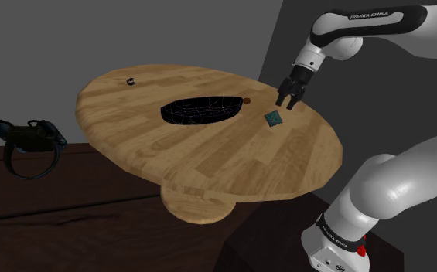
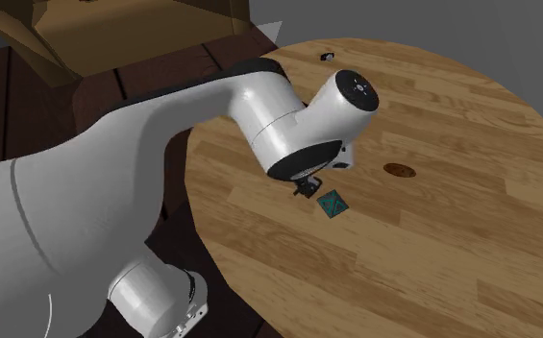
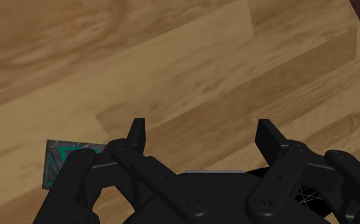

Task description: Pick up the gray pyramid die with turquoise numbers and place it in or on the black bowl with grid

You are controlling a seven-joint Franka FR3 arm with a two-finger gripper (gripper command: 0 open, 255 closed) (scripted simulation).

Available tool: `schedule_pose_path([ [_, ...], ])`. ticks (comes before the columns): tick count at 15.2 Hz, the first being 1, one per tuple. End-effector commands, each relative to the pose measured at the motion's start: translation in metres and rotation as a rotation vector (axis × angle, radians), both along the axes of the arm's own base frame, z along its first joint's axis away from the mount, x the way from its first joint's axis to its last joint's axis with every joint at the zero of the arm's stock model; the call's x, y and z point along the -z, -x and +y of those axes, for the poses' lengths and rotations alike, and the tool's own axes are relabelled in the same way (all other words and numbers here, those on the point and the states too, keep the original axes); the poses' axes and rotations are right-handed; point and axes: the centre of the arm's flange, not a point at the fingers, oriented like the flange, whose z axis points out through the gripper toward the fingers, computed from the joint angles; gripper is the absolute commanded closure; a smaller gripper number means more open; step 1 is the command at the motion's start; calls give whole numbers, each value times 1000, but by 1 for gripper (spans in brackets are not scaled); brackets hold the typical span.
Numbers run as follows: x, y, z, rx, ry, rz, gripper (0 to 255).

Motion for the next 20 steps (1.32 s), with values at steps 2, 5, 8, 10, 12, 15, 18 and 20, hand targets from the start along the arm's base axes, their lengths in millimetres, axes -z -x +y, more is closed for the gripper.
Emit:
schedule_pose_path([
  [2,18,-8,-43,43,-59,-22,0],
  [5,39,-15,-85,86,-119,-43,0],
  [8,63,-21,-125,128,-178,-63,0],
  [10,80,-24,-151,156,-218,-77,0],
  [12,98,-26,-177,185,-258,-90,0],
  [15,114,-29,-181,196,-273,-96,0],
  [18,127,-32,-173,196,-273,-96,0],
  [20,136,-34,-168,196,-273,-96,0],
])
